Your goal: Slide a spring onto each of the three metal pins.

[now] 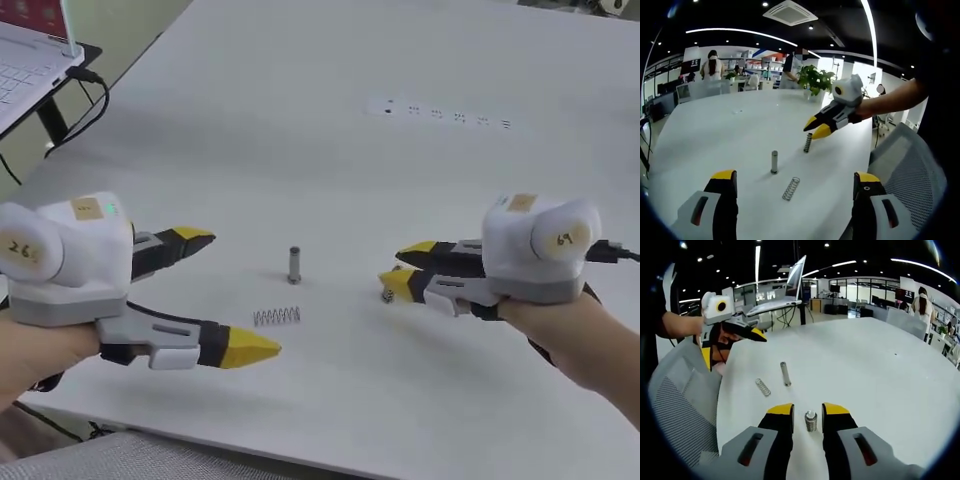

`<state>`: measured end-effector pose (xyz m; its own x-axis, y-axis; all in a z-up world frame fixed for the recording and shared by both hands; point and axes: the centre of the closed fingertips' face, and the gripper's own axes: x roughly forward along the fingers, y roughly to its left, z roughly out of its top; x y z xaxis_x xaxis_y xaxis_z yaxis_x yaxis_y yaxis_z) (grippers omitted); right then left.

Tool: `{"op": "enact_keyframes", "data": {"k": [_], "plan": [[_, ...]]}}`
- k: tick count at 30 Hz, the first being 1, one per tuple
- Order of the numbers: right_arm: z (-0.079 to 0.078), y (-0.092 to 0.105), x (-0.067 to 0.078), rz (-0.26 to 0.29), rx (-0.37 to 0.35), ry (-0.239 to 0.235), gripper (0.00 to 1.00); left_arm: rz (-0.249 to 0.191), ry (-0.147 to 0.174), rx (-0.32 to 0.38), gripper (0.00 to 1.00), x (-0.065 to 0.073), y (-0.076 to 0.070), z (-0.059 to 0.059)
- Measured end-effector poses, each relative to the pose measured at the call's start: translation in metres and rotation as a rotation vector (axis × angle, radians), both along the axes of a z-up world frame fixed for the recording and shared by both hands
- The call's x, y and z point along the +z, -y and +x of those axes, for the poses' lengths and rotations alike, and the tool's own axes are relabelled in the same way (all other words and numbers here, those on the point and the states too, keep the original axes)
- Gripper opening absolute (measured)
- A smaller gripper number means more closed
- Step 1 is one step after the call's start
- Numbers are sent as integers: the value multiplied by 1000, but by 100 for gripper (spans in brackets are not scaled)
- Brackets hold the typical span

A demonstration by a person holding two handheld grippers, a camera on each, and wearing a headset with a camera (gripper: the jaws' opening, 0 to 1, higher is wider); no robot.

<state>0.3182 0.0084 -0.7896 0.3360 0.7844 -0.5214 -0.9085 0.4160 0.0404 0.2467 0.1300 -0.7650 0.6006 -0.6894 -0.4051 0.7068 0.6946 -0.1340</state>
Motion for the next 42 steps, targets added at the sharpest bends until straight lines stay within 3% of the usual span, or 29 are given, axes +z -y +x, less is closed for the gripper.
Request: {"op": "enact_keyframes", "data": {"k": [13,36,42], "plan": [[-4,3,10,47,-19,-10,35,3,7,3,94,3,-1,2],[-24,40,22,119,-53,-31,38,0,11,1,94,6,-3,10],[-32,37,31,130,-39,-15,37,0,12,-6,94,7,-1,10]]}}
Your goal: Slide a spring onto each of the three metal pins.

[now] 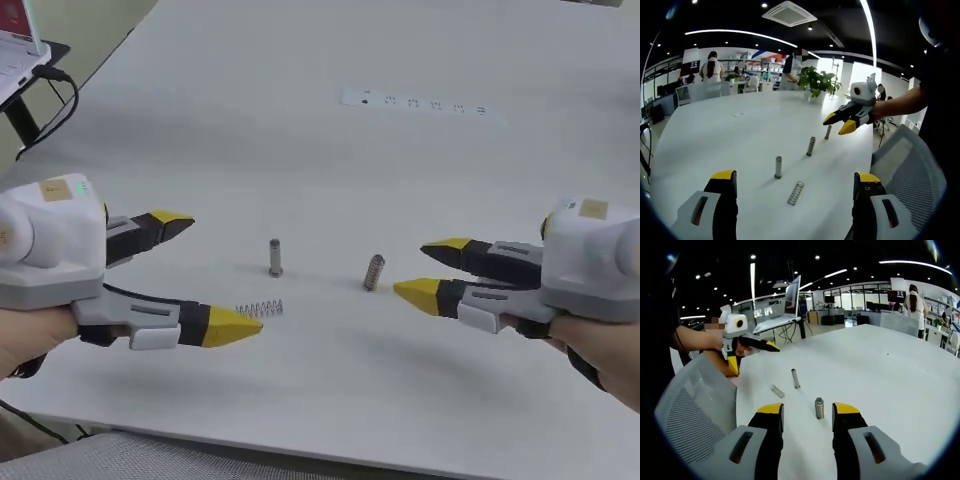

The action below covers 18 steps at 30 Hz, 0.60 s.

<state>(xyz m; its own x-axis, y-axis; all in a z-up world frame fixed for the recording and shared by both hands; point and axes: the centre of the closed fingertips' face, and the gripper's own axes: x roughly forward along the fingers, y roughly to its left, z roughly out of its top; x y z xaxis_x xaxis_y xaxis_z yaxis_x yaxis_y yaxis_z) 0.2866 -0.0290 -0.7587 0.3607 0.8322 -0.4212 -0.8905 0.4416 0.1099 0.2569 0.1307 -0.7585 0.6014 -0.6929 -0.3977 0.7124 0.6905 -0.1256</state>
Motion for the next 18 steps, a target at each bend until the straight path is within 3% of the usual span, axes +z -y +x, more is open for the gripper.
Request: {"op": "enact_keyframes", "data": {"k": [8,18], "plan": [[-16,-26,12,17,91,41,34,-1,-5,1,93,-1,-4,-1],[-24,-63,13,-20,200,70,33,-3,-5,7,93,1,-12,-3]]}}
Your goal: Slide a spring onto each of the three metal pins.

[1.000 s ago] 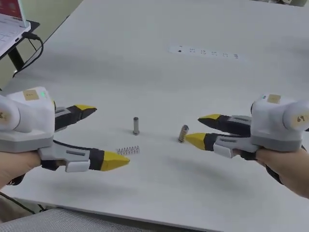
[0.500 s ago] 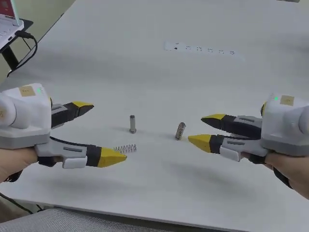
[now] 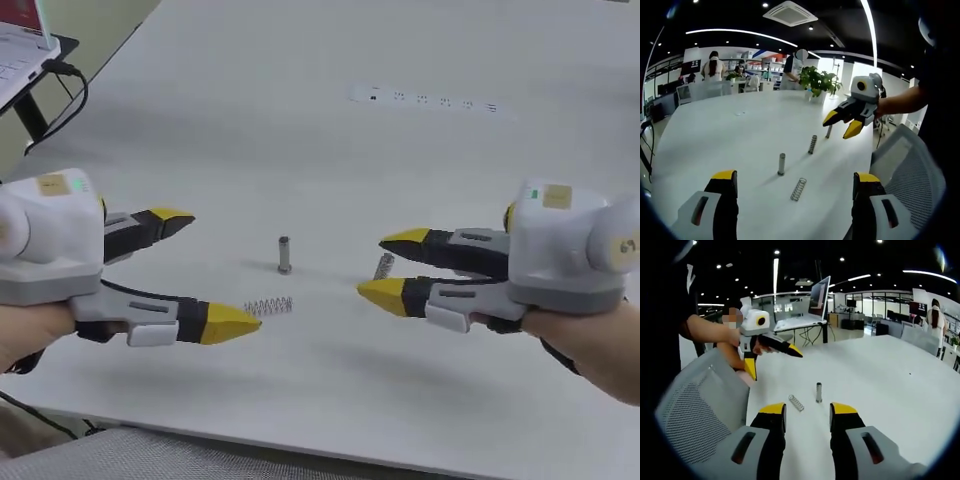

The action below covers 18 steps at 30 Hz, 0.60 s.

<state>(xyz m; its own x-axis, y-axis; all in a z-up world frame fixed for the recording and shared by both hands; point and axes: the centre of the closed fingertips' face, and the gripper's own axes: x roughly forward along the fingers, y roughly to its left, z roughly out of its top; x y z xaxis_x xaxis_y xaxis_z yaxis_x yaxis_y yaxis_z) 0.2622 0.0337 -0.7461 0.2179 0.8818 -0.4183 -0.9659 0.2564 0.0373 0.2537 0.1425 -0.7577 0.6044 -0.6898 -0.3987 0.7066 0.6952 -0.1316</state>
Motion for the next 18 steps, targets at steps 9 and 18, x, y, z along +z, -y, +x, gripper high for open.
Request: {"op": "enact_keyframes", "data": {"k": [9,18], "plan": [[-6,-35,-16,-68,102,20,31,0,0,7,92,0,-7,-1],[-9,-56,-33,-127,176,17,28,-4,-2,20,92,-2,-12,-3]]}}
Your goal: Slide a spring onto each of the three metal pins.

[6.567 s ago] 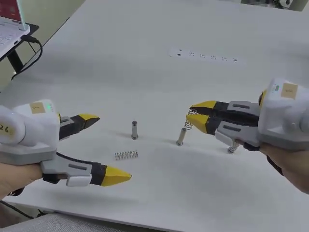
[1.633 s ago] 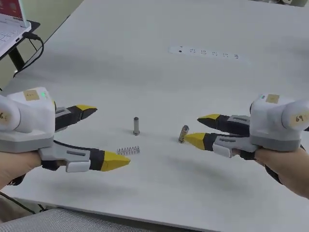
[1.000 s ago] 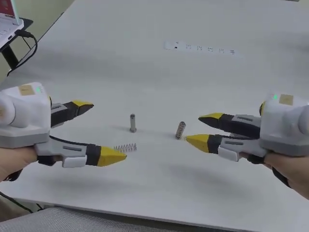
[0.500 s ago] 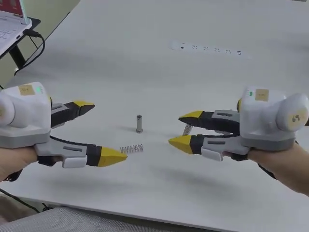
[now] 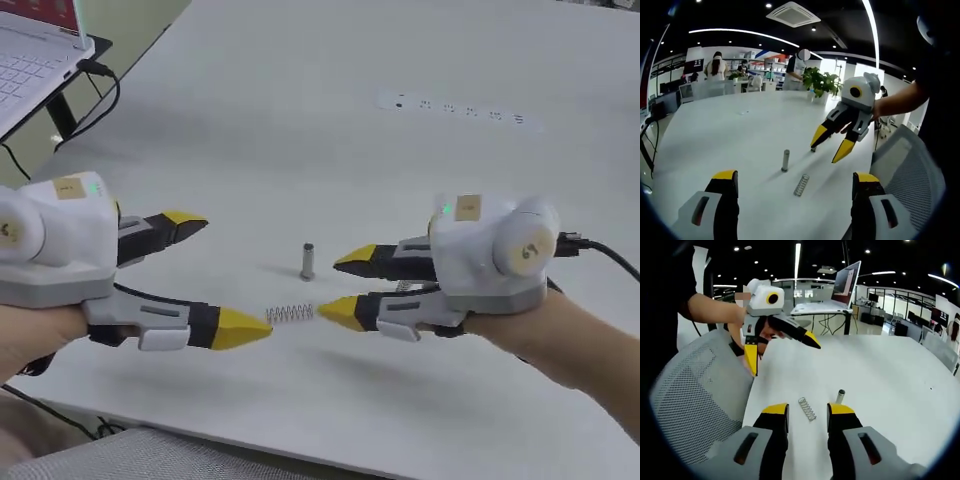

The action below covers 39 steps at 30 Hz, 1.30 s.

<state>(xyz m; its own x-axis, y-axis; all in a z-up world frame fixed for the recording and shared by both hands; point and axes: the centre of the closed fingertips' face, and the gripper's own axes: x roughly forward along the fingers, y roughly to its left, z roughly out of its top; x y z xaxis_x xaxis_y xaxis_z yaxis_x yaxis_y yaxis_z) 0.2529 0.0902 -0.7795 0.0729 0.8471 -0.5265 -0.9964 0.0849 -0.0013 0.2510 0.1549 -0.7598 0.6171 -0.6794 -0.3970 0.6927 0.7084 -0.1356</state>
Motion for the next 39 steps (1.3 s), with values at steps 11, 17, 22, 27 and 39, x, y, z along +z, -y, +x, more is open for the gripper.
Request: {"op": "enact_keyframes", "data": {"k": [11,17,22,27,39], "plan": [[-3,-15,-30,-99,54,-12,25,-7,-3,1,91,-3,0,-3],[-2,-21,-43,-133,59,-28,24,-12,-6,7,91,-5,-3,-5],[0,-25,-53,-165,65,-33,23,-14,-9,11,90,-6,-5,-7],[-1,-28,-61,-192,78,-47,22,-16,-15,13,90,-9,-6,-9],[-1,-27,-72,-242,74,-44,16,-21,-22,25,90,-11,-9,-12]]}}
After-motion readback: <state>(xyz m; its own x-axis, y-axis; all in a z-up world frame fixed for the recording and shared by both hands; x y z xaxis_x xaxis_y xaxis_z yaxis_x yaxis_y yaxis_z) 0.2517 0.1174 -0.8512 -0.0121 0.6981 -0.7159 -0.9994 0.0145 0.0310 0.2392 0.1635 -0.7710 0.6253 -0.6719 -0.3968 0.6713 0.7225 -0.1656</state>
